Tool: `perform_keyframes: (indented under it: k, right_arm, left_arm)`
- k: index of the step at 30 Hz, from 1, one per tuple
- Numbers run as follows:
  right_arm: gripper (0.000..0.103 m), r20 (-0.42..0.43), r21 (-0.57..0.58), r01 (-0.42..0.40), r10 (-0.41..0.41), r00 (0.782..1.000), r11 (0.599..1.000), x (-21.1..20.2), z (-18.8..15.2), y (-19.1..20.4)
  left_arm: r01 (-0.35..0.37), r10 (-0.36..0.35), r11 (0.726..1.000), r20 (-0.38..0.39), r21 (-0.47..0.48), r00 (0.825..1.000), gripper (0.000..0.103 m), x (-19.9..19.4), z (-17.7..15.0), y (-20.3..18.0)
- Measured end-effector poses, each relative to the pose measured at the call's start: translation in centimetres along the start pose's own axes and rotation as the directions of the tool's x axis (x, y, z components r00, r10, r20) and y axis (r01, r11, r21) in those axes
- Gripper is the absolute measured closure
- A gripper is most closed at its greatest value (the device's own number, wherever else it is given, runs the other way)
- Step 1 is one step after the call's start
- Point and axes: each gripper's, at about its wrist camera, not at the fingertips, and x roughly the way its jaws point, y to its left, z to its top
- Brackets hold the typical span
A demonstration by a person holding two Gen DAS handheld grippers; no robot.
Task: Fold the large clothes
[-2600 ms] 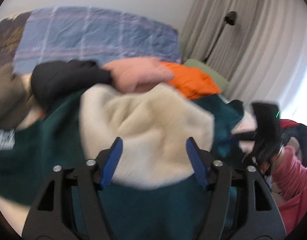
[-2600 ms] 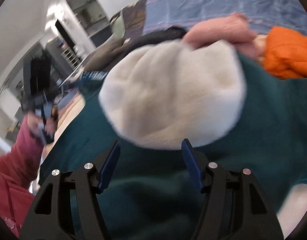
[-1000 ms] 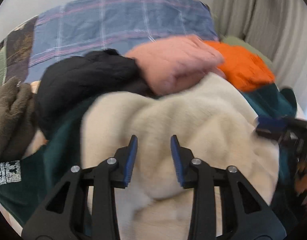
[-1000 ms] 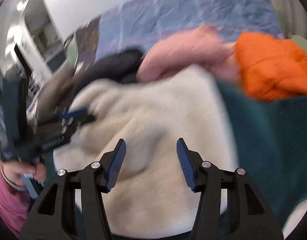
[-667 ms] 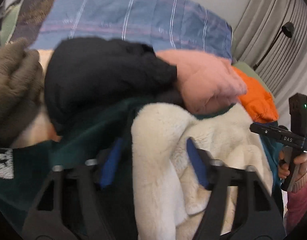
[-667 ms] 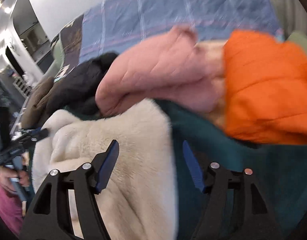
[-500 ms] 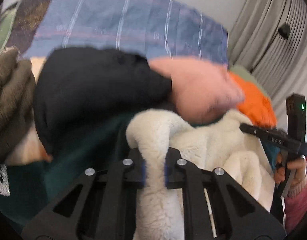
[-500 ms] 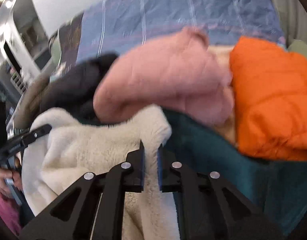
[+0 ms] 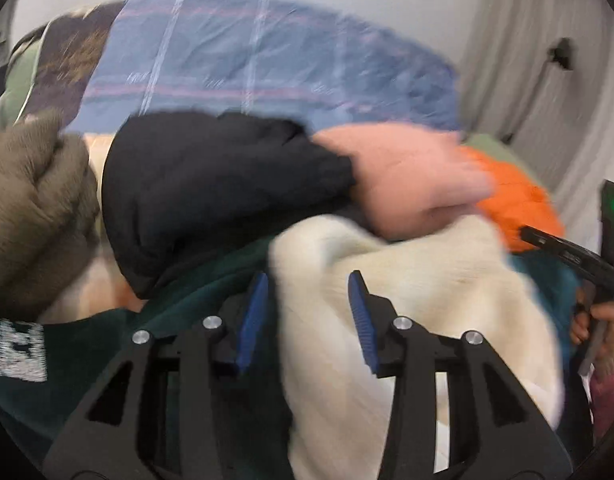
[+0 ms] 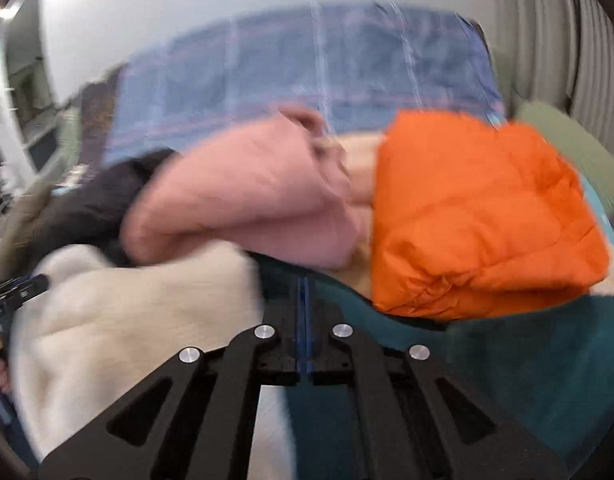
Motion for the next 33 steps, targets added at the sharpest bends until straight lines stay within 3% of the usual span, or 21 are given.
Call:
perform_keyframes:
  k: [2, 6, 7, 10, 13, 15, 17, 18, 19, 21, 22, 24, 26, 28, 30, 33]
  right_arm:
    - [0.089, -0.005, -0.039, -0.086, 0.086, 0.996, 0.996, -2.2, -1.1, 1.9]
    - [0.072, -0.085, -0.142, -0.236, 0.226, 0.970, 0.961, -3.1, -4.7, 6.4]
    - [0.071, -0.126, -0.159, -0.233, 0.215, 0.968, 0.959, -2.3, -6.0, 7.4]
    - [0.071, -0.174, -0.148, -0.193, 0.166, 0.971, 0.970, 0.6, -8.2, 7.9]
    - [0.070, -0.126, -0.137, -0.195, 0.178, 0.976, 0.971, 1.0, -9.2, 7.6]
    - [0.069, -0.125, -0.138, -0.203, 0.187, 0.974, 0.969, 0.8, -9.4, 7.8]
    - [0.069, -0.116, -0.129, -0.214, 0.200, 0.973, 0.968, 0.8, -9.7, 7.6]
    - [0.069, -0.112, -0.122, -0.222, 0.209, 0.971, 0.967, 0.7, -9.7, 7.4]
    - [0.068, -0.108, -0.111, -0.231, 0.220, 0.970, 0.966, 0.7, -9.8, 7.1]
    - [0.068, -0.104, -0.090, -0.249, 0.239, 0.965, 0.964, 0.8, -9.7, 6.6]
    - [0.068, -0.102, -0.077, -0.258, 0.250, 0.963, 0.963, 0.7, -9.7, 6.2]
    - [0.068, -0.104, -0.057, -0.279, 0.272, 0.957, 0.959, 0.7, -9.8, 5.7]
    - [0.067, -0.107, -0.061, -0.284, 0.277, 0.955, 0.957, 0.7, -9.9, 5.8]
    - [0.065, -0.109, -0.070, -0.282, 0.274, 0.956, 0.957, 0.6, -10.0, 6.0]
    - [0.065, -0.107, -0.078, -0.282, 0.273, 0.956, 0.956, 0.5, -9.9, 6.2]
    - [0.065, -0.119, -0.075, -0.282, 0.272, 0.955, 0.956, 0.3, -9.4, 6.1]
  left_arm:
    - [0.026, -0.026, 0.999, 0.005, 0.025, 1.000, 0.051, -3.0, -0.8, -0.9]
    - [0.106, -0.109, 0.994, -0.082, -0.039, 0.991, 0.041, -5.7, -3.5, -1.9]
    - [0.124, -0.133, 0.989, -0.121, -0.077, 0.984, 0.035, -5.7, -4.5, -2.1]
    - [0.113, -0.159, 0.973, -0.228, -0.203, 0.961, 0.033, -4.3, -7.2, -2.1]
    - [0.115, -0.224, 0.934, -0.304, -0.339, 0.926, 0.033, -1.8, -8.7, -1.5]
    - [0.126, -0.252, 0.914, -0.297, -0.386, 0.921, 0.033, -0.6, -8.8, -1.4]
    - [0.169, -0.283, 0.901, -0.247, -0.400, 0.927, 0.043, 0.5, -7.6, -1.8]
    - [0.195, -0.302, 0.895, -0.223, -0.402, 0.927, 0.061, 1.0, -6.7, -2.0]
    - [0.240, -0.334, 0.886, -0.187, -0.397, 0.924, 0.072, 1.4, -5.7, -2.4]
    - [0.335, -0.383, 0.886, -0.097, -0.320, 0.919, 0.085, 1.3, -4.2, -3.1]
    - [0.368, -0.396, 0.887, -0.049, -0.278, 0.917, 0.085, 1.1, -3.9, -3.0]
    - [0.397, -0.429, 0.864, -0.039, -0.310, 0.903, 0.086, 1.3, -4.7, -2.1]
    - [0.335, -0.377, 0.891, -0.089, -0.308, 0.922, 0.086, 1.6, -6.7, -0.8]
    - [0.258, -0.320, 0.913, -0.162, -0.317, 0.934, 0.078, 1.8, -9.1, 0.8]
    - [0.264, -0.332, 0.900, -0.152, -0.348, 0.931, 0.077, 0.9, -9.6, 1.7]
    - [0.172, -0.220, 0.954, -0.182, -0.245, 0.958, 0.070, -0.8, -8.6, 0.2]
